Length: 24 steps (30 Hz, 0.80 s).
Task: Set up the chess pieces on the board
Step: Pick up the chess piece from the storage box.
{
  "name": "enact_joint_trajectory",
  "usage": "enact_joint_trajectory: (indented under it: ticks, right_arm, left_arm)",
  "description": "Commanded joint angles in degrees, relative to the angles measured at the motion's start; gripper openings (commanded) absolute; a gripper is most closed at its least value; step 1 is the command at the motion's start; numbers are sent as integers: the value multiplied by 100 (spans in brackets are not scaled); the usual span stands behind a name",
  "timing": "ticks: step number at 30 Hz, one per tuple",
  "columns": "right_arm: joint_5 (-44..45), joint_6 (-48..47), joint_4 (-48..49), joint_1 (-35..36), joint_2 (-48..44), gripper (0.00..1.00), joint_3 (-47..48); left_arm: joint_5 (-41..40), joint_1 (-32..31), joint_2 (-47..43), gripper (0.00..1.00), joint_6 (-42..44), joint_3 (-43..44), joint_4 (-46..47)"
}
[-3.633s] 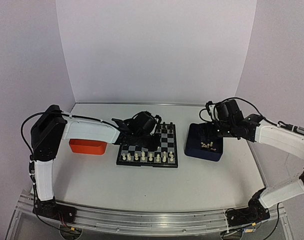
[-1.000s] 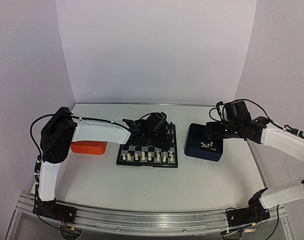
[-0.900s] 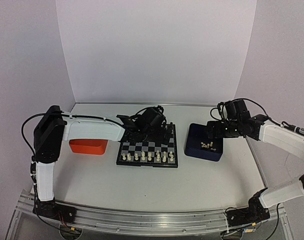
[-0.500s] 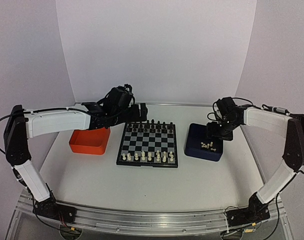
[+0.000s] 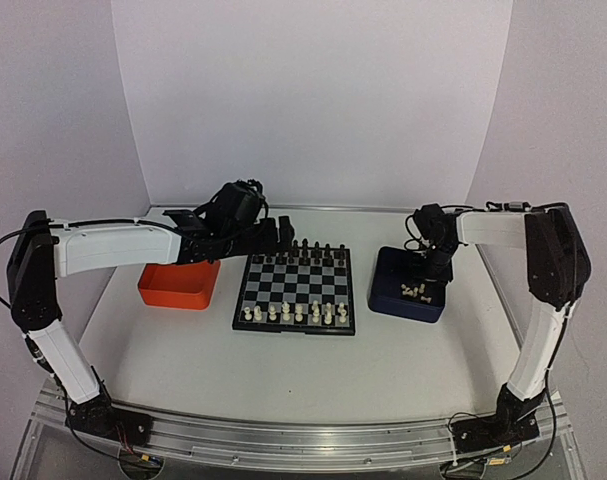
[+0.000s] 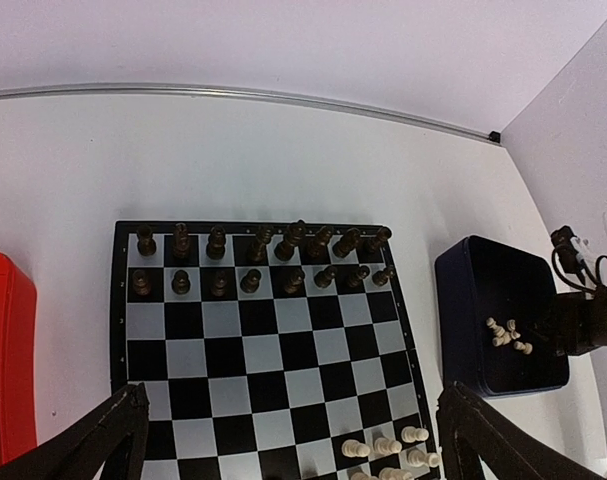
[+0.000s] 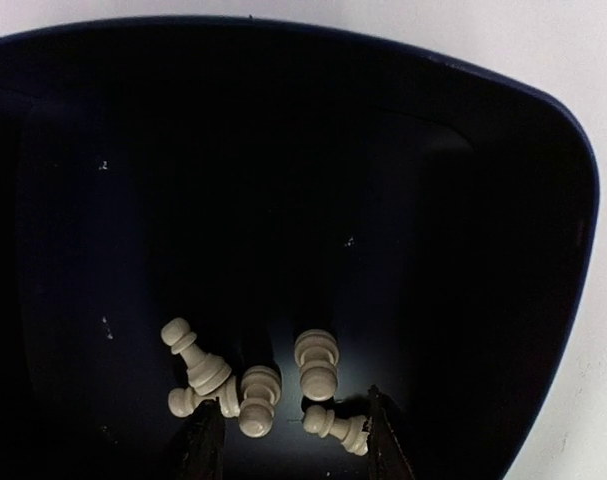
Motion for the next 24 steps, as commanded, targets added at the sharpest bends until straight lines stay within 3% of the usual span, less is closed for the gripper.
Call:
enact_joint_trajectory:
  ticks: [1,8,13,24]
  right_arm:
    - [134,87,-116,-54,293,44,277]
    - [42,167,-116,-67,518,38,297]
    - [96,203,-105,-69,514,25,266]
    - [357,68,-118,-69,638,28,551]
  left_arm:
    - [84,-6,-55,100,-125,102,-50]
    - [18,-5,-107,100,-229,14,-112]
    - [4,-5,-160,100,-241,-50,-81]
    - [58,-5,-108,100,-197,16,-113]
